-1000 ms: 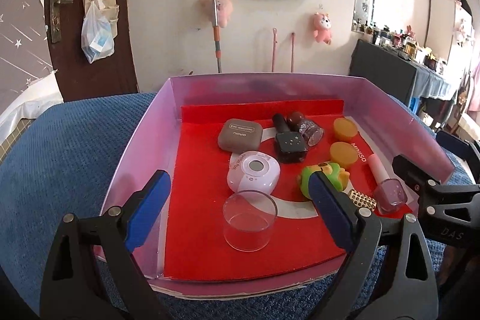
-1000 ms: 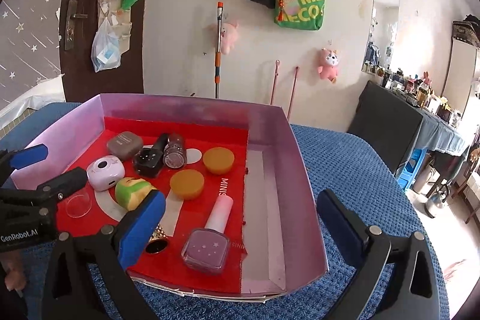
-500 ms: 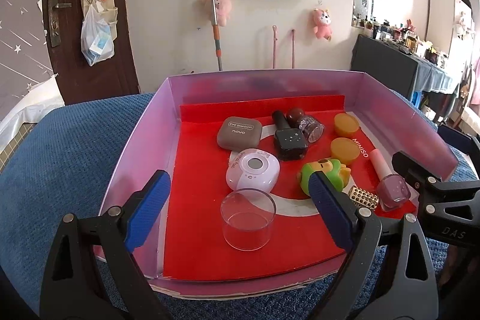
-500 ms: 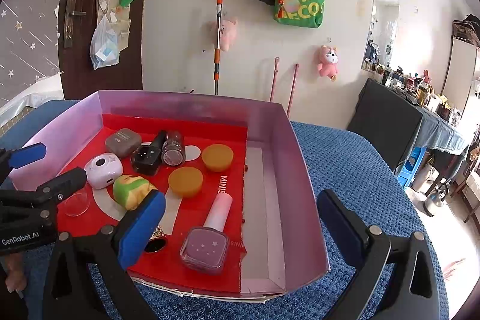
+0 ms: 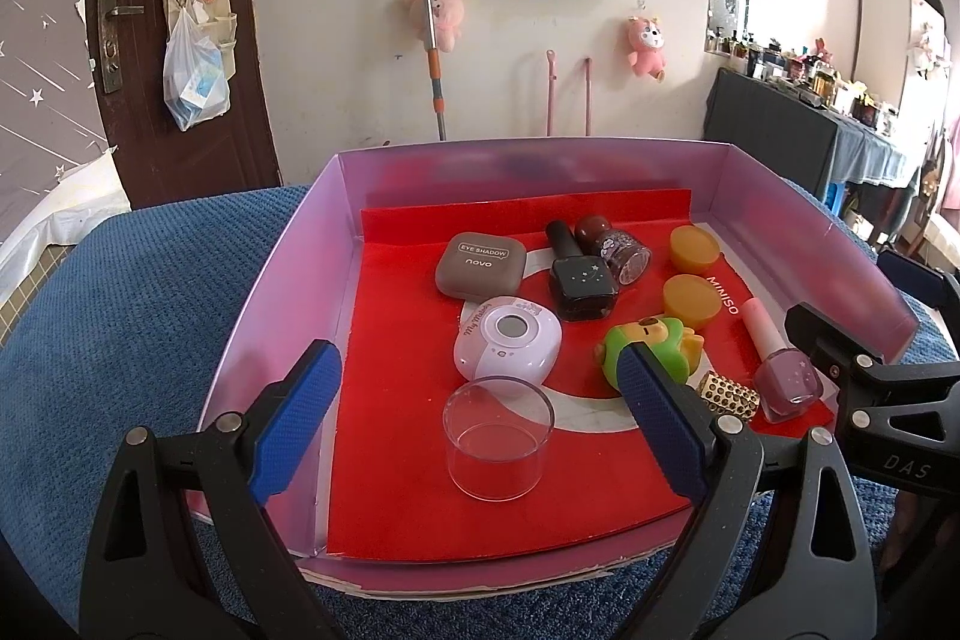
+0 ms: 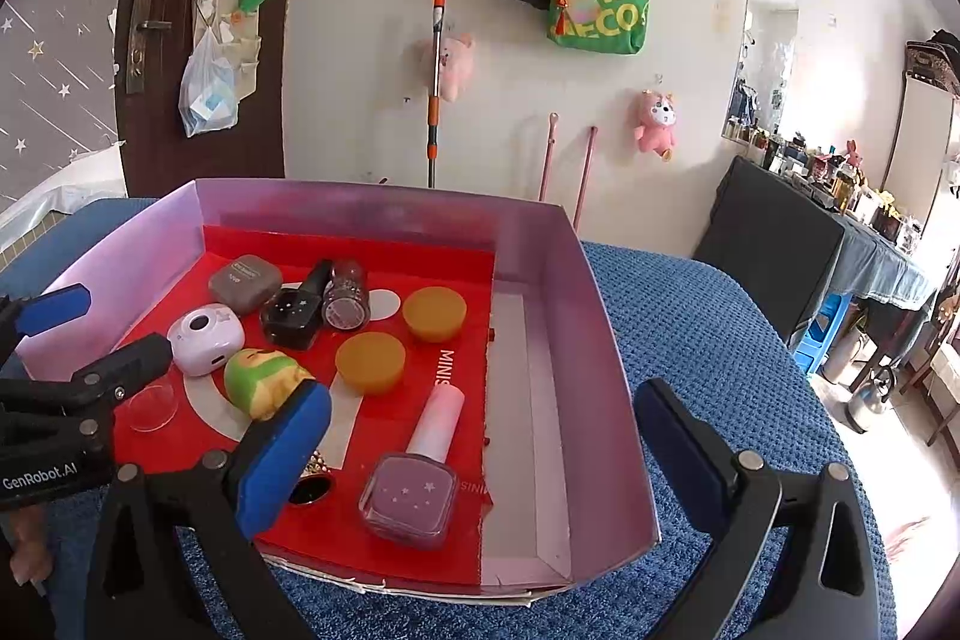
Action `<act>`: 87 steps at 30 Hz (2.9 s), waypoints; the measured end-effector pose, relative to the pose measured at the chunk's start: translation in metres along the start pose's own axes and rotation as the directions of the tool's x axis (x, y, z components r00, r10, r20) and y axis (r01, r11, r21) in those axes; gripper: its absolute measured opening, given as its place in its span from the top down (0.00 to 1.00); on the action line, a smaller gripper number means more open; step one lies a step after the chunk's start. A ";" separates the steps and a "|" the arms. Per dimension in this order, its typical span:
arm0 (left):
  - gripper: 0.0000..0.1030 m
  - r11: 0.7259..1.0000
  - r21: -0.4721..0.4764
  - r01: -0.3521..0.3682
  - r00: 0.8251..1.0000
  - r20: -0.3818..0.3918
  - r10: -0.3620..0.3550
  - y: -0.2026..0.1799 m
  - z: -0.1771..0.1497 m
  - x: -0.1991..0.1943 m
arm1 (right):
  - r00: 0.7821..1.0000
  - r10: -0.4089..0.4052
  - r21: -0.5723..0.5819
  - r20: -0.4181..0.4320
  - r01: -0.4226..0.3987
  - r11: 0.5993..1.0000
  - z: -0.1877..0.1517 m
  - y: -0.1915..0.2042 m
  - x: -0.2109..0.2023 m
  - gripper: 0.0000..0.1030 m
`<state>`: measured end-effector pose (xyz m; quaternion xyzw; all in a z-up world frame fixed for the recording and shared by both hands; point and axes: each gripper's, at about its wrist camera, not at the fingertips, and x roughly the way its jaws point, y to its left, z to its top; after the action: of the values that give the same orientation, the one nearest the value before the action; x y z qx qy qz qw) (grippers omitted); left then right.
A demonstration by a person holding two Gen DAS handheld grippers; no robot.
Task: Organize rigid objects
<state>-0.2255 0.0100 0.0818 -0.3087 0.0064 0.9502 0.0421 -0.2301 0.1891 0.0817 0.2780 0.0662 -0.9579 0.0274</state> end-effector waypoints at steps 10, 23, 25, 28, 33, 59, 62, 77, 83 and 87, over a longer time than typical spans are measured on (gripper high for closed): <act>0.09 1.000 0.000 0.000 1.000 0.000 0.000 0.000 0.000 0.000 | 1.000 0.000 0.000 0.000 0.000 1.000 0.000 0.000 0.000 0.00; 0.09 1.000 0.001 0.000 1.000 0.000 0.000 0.000 0.000 0.000 | 1.000 0.000 0.000 -0.002 0.000 1.000 0.000 0.000 0.001 0.00; 0.09 1.000 0.000 -0.001 1.000 -0.001 0.001 0.001 0.000 0.000 | 1.000 -0.001 0.000 -0.002 0.001 1.000 0.000 0.000 0.001 0.00; 0.09 1.000 0.000 0.000 1.000 0.000 0.000 0.001 0.000 0.000 | 1.000 -0.001 0.000 -0.002 0.001 1.000 0.000 0.000 0.001 0.00; 0.09 1.000 0.001 0.000 1.000 -0.001 0.000 0.001 0.001 0.000 | 1.000 0.000 0.000 -0.002 0.000 1.000 0.000 0.000 0.002 0.00; 0.07 1.000 -0.001 0.001 1.000 -0.003 -0.001 0.005 -0.001 -0.002 | 1.000 -0.001 0.000 -0.006 0.001 1.000 0.001 0.000 0.003 0.00; 0.07 1.000 -0.001 0.001 1.000 -0.003 -0.001 0.005 -0.001 -0.002 | 1.000 -0.001 0.003 -0.010 0.001 1.000 -0.002 -0.001 0.004 0.00; 0.07 1.000 -0.020 0.002 1.000 -0.031 -0.003 0.014 -0.010 -0.025 | 0.999 0.032 0.040 -0.015 -0.031 0.999 -0.006 -0.011 -0.010 0.00; 0.07 0.999 -0.036 0.002 0.993 -0.114 -0.006 0.017 -0.038 -0.059 | 0.995 0.088 0.075 -0.053 -0.084 0.994 -0.029 -0.015 -0.055 0.00; 0.07 0.999 -0.041 0.021 0.978 -0.205 -0.029 0.015 -0.063 -0.060 | 0.984 0.103 0.076 -0.145 -0.093 0.993 -0.048 -0.009 -0.063 0.00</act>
<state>-0.1412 -0.0119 0.0660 -0.4061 -0.0117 0.9126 0.0470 -0.1525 0.2061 0.0760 0.3525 0.0212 -0.9337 0.0599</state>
